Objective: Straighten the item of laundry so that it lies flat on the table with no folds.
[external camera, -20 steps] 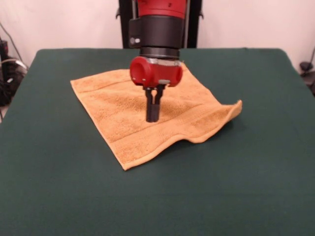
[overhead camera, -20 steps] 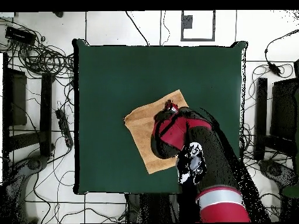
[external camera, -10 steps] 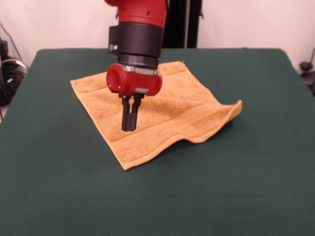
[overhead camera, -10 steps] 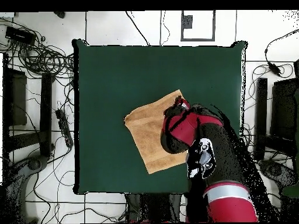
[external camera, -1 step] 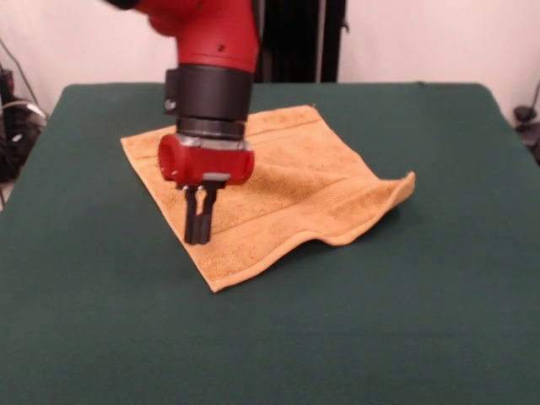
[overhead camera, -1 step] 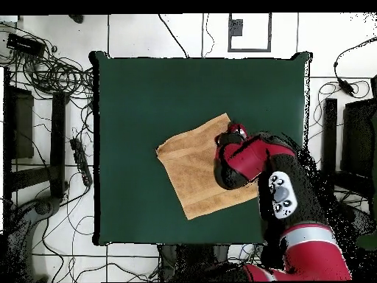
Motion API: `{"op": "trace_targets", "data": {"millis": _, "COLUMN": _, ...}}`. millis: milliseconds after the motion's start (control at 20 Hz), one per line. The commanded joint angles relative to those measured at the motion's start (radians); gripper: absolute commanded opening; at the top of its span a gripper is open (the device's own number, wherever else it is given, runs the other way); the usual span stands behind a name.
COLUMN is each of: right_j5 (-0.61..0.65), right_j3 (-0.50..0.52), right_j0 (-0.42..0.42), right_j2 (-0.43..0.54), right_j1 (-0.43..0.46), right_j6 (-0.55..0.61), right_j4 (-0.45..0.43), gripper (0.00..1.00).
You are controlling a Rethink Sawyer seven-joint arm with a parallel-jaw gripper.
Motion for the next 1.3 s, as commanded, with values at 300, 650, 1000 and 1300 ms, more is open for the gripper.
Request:
{"op": "trace_targets", "data": {"millis": 300, "right_j5": 0.338, "right_j3": 0.036, "right_j0": -0.26, "right_j2": 0.413, "right_j1": 0.136, "right_j6": -0.469, "right_j4": 0.171, "gripper": 0.0}}
{"op": "trace_targets", "data": {"millis": 650, "right_j5": 0.38, "right_j3": 0.09, "right_j0": -0.331, "right_j2": 0.495, "right_j1": 0.13, "right_j6": -0.555, "right_j4": 0.195, "gripper": 0.0}}
{"op": "trace_targets", "data": {"millis": 1000, "right_j5": 0.318, "right_j3": 0.217, "right_j0": -0.399, "right_j2": 0.567, "right_j1": 0.037, "right_j6": -0.566, "right_j4": 0.213, "gripper": 0.0}}
{"op": "trace_targets", "data": {"millis": 1300, "right_j5": 0.353, "right_j3": 0.256, "right_j0": -0.413, "right_j2": 0.582, "right_j1": 0.008, "right_j6": -0.559, "right_j4": 0.241, "gripper": 0.0}}
